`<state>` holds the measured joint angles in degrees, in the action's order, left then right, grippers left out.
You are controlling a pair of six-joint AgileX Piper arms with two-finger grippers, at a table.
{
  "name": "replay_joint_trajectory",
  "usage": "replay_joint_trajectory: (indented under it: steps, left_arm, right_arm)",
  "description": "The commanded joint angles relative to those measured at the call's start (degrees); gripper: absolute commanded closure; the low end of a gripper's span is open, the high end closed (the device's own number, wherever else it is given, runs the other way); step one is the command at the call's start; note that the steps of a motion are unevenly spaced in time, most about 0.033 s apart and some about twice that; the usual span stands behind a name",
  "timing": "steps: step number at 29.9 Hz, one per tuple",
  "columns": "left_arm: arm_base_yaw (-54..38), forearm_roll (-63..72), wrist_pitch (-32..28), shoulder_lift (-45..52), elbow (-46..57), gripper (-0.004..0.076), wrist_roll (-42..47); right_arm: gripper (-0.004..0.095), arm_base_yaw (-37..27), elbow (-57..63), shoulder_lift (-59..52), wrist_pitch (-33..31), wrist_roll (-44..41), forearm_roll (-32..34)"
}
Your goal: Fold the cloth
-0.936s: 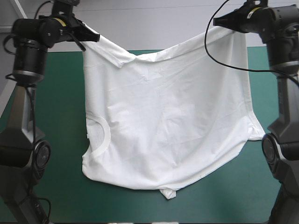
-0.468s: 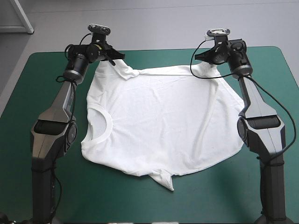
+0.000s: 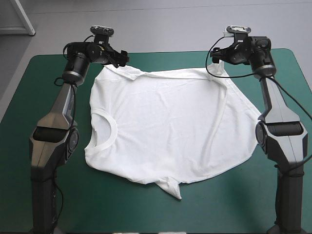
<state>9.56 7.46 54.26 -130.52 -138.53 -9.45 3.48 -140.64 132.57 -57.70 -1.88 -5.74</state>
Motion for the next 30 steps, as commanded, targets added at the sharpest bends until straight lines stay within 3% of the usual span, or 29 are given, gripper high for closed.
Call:
replay_joint_trajectory:
  steps: [1,4,6,14,18,24,30]
  left_arm:
    - [0.2,0.5,10.1,9.2,-3.6,0.0054,3.0]
    - [0.2,0.7,19.9,12.1,-3.5,0.0085,4.5]
    - [0.2,1.6,19.7,14.6,-0.7,0.0097,4.8]
    - [0.2,0.8,19.6,32.7,25.1,0.0097,6.2]
    - [0.2,0.5,17.6,43.4,42.4,0.0097,6.2]
    - [0.2,-2.2,11.0,59.7,66.2,0.0097,12.9]
    - [0.2,-1.2,8.1,64.6,82.7,0.0097,16.9]
  right_arm:
    - [0.0004,-0.5,-1.8,-10.3,-3.1,0.8,0.8]
    - [0.0005,-0.5,-1.8,-15.0,-8.7,1.2,0.9]
    - [0.0005,-0.4,-1.8,-17.4,-12.2,1.2,1.1]
    - [0.0005,-0.3,13.8,-30.9,-12.1,3.1,-0.4]
    - [0.0005,-0.3,25.9,-38.9,-11.0,4.5,-0.4]
    - [0.0056,-0.3,42.6,-50.3,-3.9,4.7,-1.8]
    - [0.0165,-0.3,49.1,-57.6,-1.1,6.7,-4.5]
